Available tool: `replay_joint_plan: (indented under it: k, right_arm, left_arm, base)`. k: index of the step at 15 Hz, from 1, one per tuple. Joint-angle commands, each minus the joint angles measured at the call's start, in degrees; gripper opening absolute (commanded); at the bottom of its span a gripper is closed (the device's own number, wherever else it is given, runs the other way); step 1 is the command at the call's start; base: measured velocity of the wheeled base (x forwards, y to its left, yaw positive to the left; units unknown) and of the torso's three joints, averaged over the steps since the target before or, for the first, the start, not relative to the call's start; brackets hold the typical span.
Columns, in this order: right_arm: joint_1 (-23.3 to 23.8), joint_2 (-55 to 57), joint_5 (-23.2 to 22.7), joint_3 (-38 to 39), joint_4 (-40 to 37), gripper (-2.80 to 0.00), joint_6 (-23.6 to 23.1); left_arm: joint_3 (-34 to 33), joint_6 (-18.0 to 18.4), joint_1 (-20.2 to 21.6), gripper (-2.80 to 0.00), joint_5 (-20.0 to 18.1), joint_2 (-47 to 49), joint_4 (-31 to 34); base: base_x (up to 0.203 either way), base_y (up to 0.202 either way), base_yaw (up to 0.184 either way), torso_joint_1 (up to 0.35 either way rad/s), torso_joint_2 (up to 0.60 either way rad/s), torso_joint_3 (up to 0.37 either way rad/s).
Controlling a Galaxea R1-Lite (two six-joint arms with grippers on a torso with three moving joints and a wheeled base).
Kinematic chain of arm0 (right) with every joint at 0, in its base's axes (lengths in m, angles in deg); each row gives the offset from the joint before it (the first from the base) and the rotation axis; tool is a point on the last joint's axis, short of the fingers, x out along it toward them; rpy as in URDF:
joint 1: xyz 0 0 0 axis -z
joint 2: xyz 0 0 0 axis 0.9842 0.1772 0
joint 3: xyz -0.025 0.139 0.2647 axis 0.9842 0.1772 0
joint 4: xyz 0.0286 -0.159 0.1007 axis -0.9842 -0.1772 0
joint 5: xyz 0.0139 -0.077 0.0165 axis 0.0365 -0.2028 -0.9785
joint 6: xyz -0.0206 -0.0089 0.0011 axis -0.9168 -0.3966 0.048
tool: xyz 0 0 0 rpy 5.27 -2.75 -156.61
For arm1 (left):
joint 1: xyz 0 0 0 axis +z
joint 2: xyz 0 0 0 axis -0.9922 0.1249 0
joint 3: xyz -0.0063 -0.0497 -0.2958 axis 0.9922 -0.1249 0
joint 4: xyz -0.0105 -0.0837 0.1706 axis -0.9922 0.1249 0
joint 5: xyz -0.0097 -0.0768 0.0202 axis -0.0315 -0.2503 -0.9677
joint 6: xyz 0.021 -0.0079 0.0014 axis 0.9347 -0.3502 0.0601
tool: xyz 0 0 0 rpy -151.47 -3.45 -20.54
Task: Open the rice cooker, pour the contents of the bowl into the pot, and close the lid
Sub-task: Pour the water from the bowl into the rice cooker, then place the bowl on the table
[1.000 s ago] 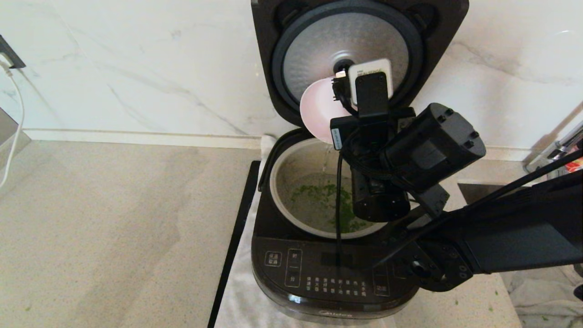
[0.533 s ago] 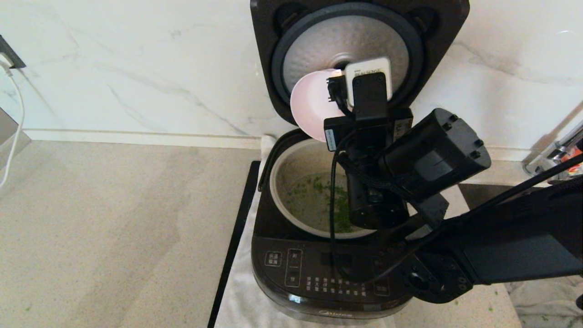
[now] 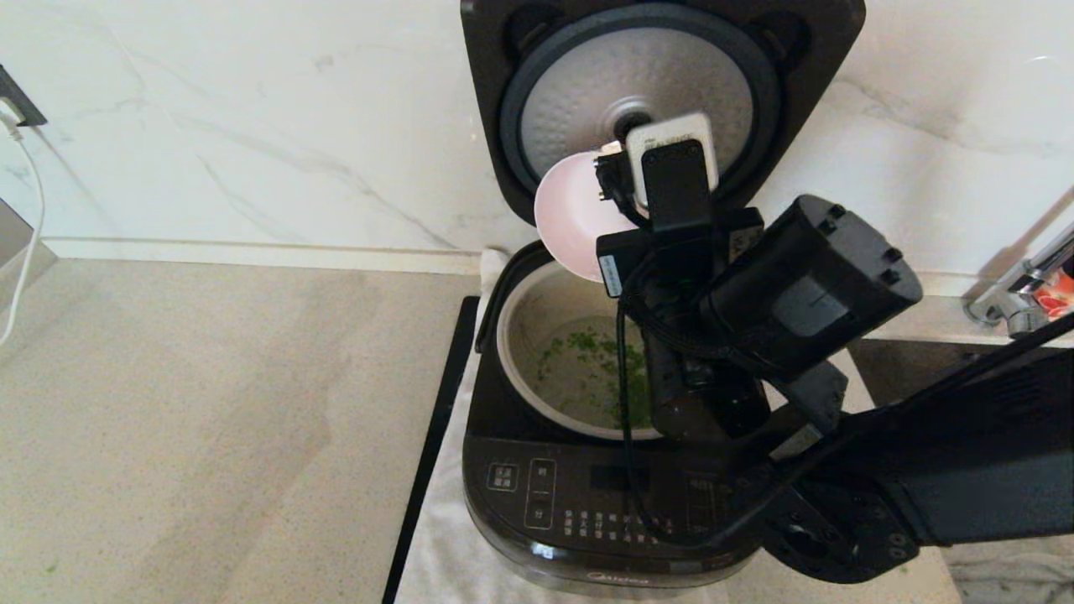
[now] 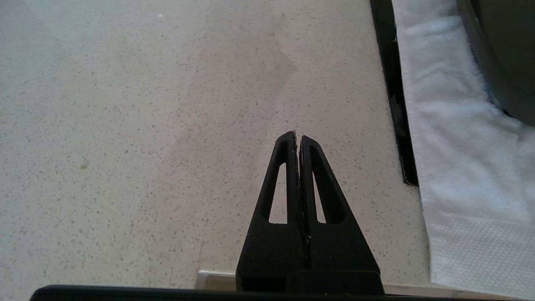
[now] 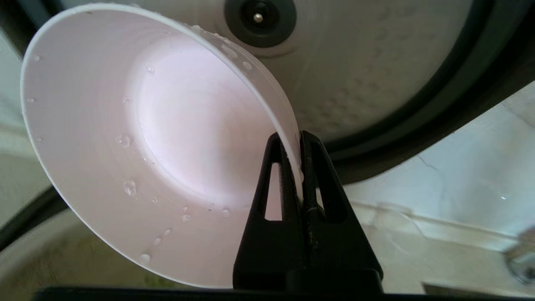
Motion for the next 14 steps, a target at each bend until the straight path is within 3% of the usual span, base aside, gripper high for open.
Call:
replay_joint_plan:
  k: [1, 6, 8, 11, 14]
  right_arm:
    - [-0.6, -6.0, 1.0, -0.3, -9.1, -2.80, 2.6]
    - [-1.4, -18.4, 2.0, -0.8, -36.7, -2.80, 14.1]
    - [-1.5, -24.1, 1.0, -1.0, -51.9, -2.80, 21.6]
    - [-1.3, -32.9, -3.8, -1.4, -74.6, -2.80, 33.5]
    - [2.5, -40.3, -13.6, -3.5, -94.6, -2.80, 45.8]
  left_arm:
    - [0.0, 0.0, 0.0, -2.80, 0.0, -0.1, 0.0]
    - [0.0, 0.0, 0.0, -2.80, 0.0, -0.1, 0.0]
    - [0.0, 0.0, 0.0, -2.80, 0.0, -0.1, 0.0]
    - [0.0, 0.0, 0.0, -2.80, 0.0, -0.1, 0.0]
    - [0.0, 0.0, 0.0, -2.80, -0.1, -0.1, 0.0]
  base:
    - [0.000, 0.000, 0.000, 0.000, 0.00, 0.000]
    - [0.000, 0.000, 0.000, 0.000, 0.00, 0.000]
    - [0.000, 0.000, 0.000, 0.000, 0.00, 0.000]
    - [0.000, 0.000, 0.000, 0.000, 0.00, 0.000]
    - [0.000, 0.000, 0.000, 0.000, 0.00, 0.000]
